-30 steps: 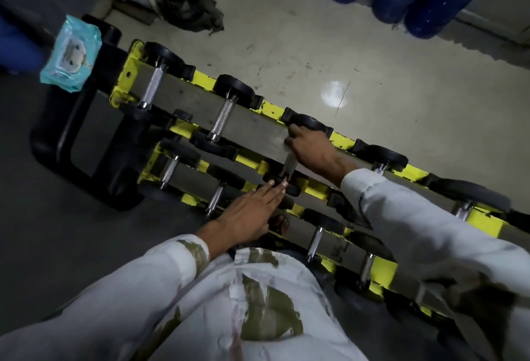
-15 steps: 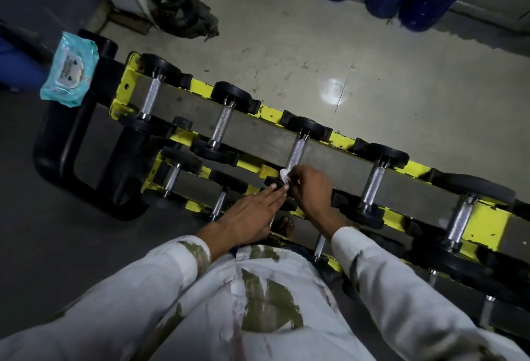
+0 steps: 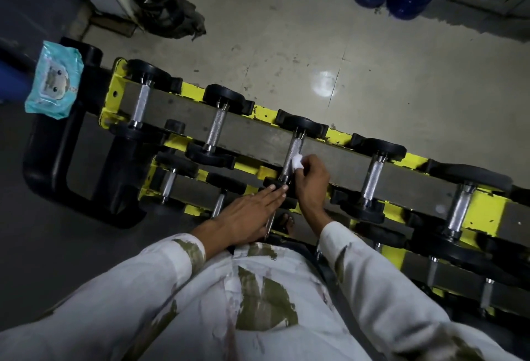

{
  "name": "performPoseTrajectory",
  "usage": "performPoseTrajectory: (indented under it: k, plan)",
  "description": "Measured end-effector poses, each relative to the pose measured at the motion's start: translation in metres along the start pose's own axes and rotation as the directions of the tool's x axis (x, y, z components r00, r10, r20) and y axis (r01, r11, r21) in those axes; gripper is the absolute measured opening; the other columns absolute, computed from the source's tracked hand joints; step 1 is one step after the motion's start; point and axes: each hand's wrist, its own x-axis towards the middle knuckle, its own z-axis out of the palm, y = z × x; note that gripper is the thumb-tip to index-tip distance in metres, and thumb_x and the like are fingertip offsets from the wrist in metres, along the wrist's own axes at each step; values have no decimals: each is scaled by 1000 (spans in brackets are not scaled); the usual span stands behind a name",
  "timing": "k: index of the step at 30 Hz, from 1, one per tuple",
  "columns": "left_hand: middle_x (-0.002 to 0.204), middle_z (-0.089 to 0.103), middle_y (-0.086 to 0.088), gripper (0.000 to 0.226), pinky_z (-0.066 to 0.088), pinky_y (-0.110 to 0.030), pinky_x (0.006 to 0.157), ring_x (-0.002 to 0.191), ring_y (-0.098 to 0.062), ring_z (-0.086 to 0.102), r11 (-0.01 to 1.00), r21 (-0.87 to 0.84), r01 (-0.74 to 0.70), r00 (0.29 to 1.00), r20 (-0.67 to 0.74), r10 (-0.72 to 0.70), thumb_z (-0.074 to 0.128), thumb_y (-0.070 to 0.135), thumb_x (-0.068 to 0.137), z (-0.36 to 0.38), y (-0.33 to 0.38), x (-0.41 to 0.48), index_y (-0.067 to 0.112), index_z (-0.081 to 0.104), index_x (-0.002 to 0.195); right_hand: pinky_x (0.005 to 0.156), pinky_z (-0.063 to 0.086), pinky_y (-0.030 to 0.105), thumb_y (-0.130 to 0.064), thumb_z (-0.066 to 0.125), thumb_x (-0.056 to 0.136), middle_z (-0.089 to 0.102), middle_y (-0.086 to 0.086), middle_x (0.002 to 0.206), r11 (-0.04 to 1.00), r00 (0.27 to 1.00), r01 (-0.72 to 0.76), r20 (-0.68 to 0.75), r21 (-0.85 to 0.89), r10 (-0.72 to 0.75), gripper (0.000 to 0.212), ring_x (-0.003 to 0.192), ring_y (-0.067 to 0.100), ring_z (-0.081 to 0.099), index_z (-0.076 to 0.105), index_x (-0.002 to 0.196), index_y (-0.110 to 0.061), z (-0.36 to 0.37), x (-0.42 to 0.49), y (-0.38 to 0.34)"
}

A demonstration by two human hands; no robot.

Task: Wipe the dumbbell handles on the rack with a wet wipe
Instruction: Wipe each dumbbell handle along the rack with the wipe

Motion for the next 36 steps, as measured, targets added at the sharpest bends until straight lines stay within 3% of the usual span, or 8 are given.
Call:
performPoseTrajectory:
  k: [7,13,17,21,24,26,31,36]
  plan:
    - [171,-16,2,91,25,-42,126,159,-17,-5,1000,12,-16,1000,7,16,60,24,96,-3,0,-2,13,2,165,71,58,39,-30,67,86,70,-3,75,926,938,-314,-85,208,337,17,71,18,66,73,82,-15,7,73,-8]
    - [172,-10,0,87,21,-38,127,159,-18,-2,1000,-11,-17,999,-51,16,58,21,96,-2,3,-4,12,7,165,65,60,36,-16,70,86,74,2,74,964,946,-263,190,-30,264,10,68,19,69,77,78,-14,1,8,19]
    - [173,4,-3,80,26,-38,126,159,-21,9,999,-28,14,991,-134,-18,55,15,96,-2,8,-2,10,14,165,74,61,39,-17,71,87,75,-2,85,943,943,-325,109,76,316,7,78,18,70,77,89,-20,-8,47,-3]
    - [173,-1,-3,80,40,-37,118,159,-22,4,999,-35,41,992,-116,-45,54,15,97,1,15,0,8,12,164,67,43,28,-17,65,87,65,3,104,961,988,143,90,-237,-125,16,88,19,58,66,103,-17,-10,31,-18]
    - [173,3,-6,84,39,-41,118,159,-23,3,997,-49,56,992,-112,-61,58,15,95,9,13,2,7,11,164,69,51,35,-20,75,80,58,6,106,591,716,689,521,-420,-465,28,96,25,54,67,107,-16,-13,19,-12]
    - [173,-1,-5,87,37,-40,120,159,-23,1,998,-43,49,993,-103,-53,60,15,94,12,12,1,7,9,164,72,48,37,-25,73,83,59,3,106,390,580,813,652,-432,-489,30,98,25,51,67,111,-17,-15,43,-18]
    - [172,-12,-3,92,28,-35,124,159,-22,-4,999,-30,35,994,-106,-38,64,18,94,15,13,1,7,6,164,58,37,33,-17,65,90,63,3,95,224,627,769,641,-598,-442,14,85,29,59,68,103,-18,-18,79,-41]
    - [172,9,-11,89,24,-40,126,159,-28,3,999,-5,46,992,-117,-47,67,21,93,22,15,6,5,15,163,65,49,32,-32,54,98,73,7,99,255,396,897,913,-362,-97,21,87,30,70,70,99,-18,2,57,-48]
